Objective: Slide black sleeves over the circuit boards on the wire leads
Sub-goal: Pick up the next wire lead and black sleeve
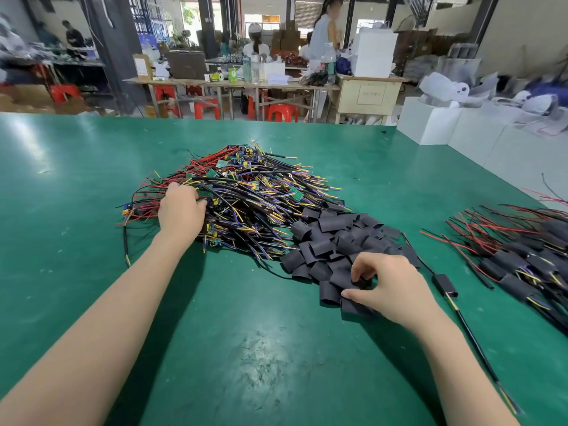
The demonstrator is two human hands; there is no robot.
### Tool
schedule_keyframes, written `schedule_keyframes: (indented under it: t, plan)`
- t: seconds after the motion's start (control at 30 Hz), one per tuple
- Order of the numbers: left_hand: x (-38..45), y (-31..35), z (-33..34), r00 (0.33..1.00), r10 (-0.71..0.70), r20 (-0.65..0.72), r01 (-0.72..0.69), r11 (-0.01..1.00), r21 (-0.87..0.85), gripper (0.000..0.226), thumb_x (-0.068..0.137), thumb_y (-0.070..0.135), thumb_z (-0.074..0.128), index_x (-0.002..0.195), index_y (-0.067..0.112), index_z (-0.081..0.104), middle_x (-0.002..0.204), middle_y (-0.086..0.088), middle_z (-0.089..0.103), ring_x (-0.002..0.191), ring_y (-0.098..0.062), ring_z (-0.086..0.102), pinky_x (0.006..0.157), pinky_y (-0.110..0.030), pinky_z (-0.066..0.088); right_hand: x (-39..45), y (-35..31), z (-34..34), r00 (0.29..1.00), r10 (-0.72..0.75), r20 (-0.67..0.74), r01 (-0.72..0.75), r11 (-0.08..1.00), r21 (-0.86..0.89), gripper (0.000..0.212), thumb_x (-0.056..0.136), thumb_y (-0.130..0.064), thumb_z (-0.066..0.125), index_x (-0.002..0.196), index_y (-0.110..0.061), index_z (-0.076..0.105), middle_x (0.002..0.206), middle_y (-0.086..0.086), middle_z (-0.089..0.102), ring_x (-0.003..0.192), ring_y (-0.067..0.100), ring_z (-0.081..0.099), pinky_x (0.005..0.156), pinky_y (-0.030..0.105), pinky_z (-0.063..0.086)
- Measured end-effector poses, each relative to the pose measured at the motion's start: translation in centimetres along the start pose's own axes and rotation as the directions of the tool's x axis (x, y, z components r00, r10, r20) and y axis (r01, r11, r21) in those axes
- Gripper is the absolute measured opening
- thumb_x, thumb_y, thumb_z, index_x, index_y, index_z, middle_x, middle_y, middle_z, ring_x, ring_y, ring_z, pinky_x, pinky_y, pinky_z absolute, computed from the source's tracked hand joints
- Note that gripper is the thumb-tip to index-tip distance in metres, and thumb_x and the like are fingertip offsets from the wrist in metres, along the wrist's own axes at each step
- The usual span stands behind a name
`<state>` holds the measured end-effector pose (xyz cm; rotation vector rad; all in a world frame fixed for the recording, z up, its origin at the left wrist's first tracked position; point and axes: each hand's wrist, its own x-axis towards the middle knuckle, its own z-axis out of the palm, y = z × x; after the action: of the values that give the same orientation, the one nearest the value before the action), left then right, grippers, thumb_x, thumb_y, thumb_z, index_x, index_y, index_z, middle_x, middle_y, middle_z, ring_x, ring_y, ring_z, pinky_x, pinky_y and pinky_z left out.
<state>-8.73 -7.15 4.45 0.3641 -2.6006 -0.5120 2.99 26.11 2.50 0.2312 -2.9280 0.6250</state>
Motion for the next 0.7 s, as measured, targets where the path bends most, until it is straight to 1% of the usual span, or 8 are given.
schedule_keyframes:
  t: [0.17,0.27,0.3,0.37,0.43,0.57,0.63,0.7]
  plan:
    - [-0.7,-0.9,-1.0,0.981,-0.171,0.097,0.194,0.915,-0.353,0.019,0.083,0.021,0.074,0.094,0.005,0.076,0.096,-0.016,0.072,0.095,-0.033,0.063,0.083,-0.034,0.047,0.1,-0.3,-0.2,0.990,0.014,-0.139,-0.003,0.997,0.082,0.030,0.063,-0.037,0.082,0.078,-0.028,0.058,0.080,-0.015,0.065,0.081,0.013,0.060,0.071,0.034,0.051]
    - [-2.4,-1.9,-1.1,0.942,-0.214,0.260,0.337,0.615,-0.713,0.022,0.080,0.013,0.078,0.099,0.005,0.072,0.087,-0.008,0.067,0.070,-0.017,0.058,0.062,-0.024,0.047,0.1,-0.4,-0.3,0.973,-0.003,-0.230,0.037,0.989,0.140,0.031,0.064,-0.035,0.083,0.084,-0.028,0.060,0.084,-0.015,0.066,0.080,0.012,0.062,0.073,0.036,0.052]
    - [-3.1,-2.1,-1.0,0.944,-0.194,0.267,0.329,0.512,-0.793,0.020,0.080,0.008,0.076,0.099,0.004,0.070,0.086,-0.008,0.067,0.072,-0.016,0.058,0.064,-0.022,0.048,0.1,-0.4,-0.3,0.966,-0.009,-0.257,0.048,0.988,0.147,0.031,0.064,-0.035,0.084,0.085,-0.028,0.061,0.085,-0.015,0.066,0.081,0.012,0.062,0.073,0.037,0.052]
    - [-4.5,-2.2,-0.8,0.964,-0.144,0.222,0.262,0.416,-0.871,0.014,0.080,0.004,0.075,0.092,0.011,0.071,0.086,-0.010,0.069,0.077,-0.019,0.062,0.074,-0.025,0.054,0.0,-0.5,-0.3,0.955,-0.019,-0.295,0.064,0.987,0.144,0.031,0.064,-0.035,0.084,0.086,-0.028,0.063,0.087,-0.014,0.067,0.082,0.012,0.062,0.073,0.038,0.052]
    - [-5.3,-2.1,-0.8,0.982,-0.044,0.184,0.185,0.437,-0.880,0.013,0.077,0.010,0.078,0.084,0.020,0.074,0.082,-0.005,0.072,0.077,-0.018,0.063,0.078,-0.031,0.054,0.0,-0.5,-0.2,0.946,-0.028,-0.322,0.075,0.988,0.132,0.031,0.065,-0.034,0.084,0.087,-0.027,0.064,0.087,-0.014,0.067,0.082,0.012,0.062,0.074,0.037,0.052]
    - [-5.4,-2.5,-1.5,0.974,0.101,0.202,0.121,0.519,-0.846,0.021,0.069,0.024,0.084,0.086,0.018,0.073,0.077,-0.002,0.070,0.065,-0.012,0.064,0.065,-0.019,0.053,0.0,-0.6,-0.2,0.938,-0.030,-0.345,0.080,0.988,0.132,0.031,0.065,-0.033,0.085,0.088,-0.028,0.064,0.087,-0.015,0.066,0.082,0.010,0.062,0.073,0.035,0.052]
    - [-5.4,-3.1,-1.1,0.972,0.050,0.232,0.134,0.691,-0.711,0.024,0.071,0.020,0.084,0.090,0.018,0.070,0.078,-0.002,0.068,0.068,-0.019,0.065,0.070,-0.029,0.054,0.0,-0.6,-0.1,0.939,-0.026,-0.343,0.075,0.989,0.131,0.032,0.065,-0.033,0.085,0.089,-0.029,0.064,0.087,-0.016,0.067,0.083,0.010,0.063,0.074,0.035,0.053]
    - [-5.6,-3.6,-0.5,0.960,0.008,0.278,0.110,0.906,-0.408,0.029,0.078,0.018,0.078,0.102,0.015,0.062,0.081,-0.001,0.063,0.072,-0.021,0.060,0.069,-0.032,0.047,0.1,-0.6,-0.1,0.941,-0.024,-0.337,0.073,0.988,0.133,0.032,0.065,-0.033,0.084,0.090,-0.028,0.065,0.089,-0.015,0.067,0.084,0.010,0.063,0.075,0.036,0.053]
